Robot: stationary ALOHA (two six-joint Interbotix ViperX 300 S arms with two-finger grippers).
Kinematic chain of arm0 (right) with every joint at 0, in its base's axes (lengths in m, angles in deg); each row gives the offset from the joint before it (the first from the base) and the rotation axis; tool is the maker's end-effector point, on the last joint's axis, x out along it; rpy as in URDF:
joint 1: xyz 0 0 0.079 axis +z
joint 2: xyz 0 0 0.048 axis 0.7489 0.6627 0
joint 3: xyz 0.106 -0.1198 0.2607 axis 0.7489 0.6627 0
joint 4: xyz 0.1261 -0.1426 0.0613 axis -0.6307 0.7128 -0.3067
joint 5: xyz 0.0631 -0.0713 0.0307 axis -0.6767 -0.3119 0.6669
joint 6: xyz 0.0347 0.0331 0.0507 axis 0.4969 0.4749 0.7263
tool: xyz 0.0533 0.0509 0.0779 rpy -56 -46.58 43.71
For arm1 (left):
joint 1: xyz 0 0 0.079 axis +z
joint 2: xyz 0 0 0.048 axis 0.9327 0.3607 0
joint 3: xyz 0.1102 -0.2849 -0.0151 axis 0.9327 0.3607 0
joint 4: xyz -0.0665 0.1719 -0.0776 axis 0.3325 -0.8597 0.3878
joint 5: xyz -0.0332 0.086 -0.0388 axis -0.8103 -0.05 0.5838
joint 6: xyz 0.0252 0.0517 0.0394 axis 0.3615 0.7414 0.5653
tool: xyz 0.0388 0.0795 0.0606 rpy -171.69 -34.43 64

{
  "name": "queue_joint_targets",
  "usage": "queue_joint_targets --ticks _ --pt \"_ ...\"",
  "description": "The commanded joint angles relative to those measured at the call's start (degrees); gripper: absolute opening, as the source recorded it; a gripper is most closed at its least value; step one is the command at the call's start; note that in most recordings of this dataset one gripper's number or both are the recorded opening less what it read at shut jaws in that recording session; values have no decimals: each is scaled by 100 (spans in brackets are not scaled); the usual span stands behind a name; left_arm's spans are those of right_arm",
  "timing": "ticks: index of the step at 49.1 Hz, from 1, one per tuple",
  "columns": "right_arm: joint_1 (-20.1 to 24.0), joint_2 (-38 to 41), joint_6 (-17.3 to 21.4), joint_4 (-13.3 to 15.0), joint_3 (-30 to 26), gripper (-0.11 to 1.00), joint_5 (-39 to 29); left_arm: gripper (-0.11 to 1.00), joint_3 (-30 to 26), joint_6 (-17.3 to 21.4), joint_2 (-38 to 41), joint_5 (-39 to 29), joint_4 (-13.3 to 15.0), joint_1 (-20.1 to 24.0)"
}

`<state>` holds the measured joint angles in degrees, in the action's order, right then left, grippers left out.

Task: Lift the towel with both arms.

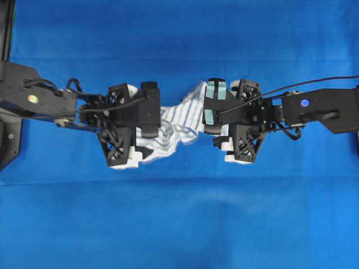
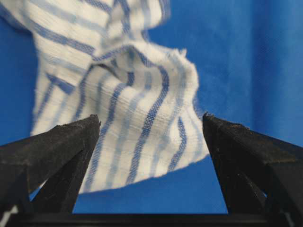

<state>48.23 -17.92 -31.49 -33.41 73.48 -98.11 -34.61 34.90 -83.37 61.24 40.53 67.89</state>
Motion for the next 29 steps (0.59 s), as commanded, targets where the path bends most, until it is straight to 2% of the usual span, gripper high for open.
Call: queue_joint_targets --ticks 1,12,23,27,29 --pt "-62 26 0 53 9 66 193 91 -44 0 185 193 9 -35" --pt "-114 369 -26 79 97 66 404 91 -44 -9 694 510 18 -44" --pt "-114 466 -44 79 97 65 492 90 -53 -53 729 519 26 -35" --pt "-123 466 -53 88 97 61 501 86 -62 -114 738 466 26 -35" --pt "-123 466 -53 88 97 57 492 79 -62 -141 729 431 26 -35"
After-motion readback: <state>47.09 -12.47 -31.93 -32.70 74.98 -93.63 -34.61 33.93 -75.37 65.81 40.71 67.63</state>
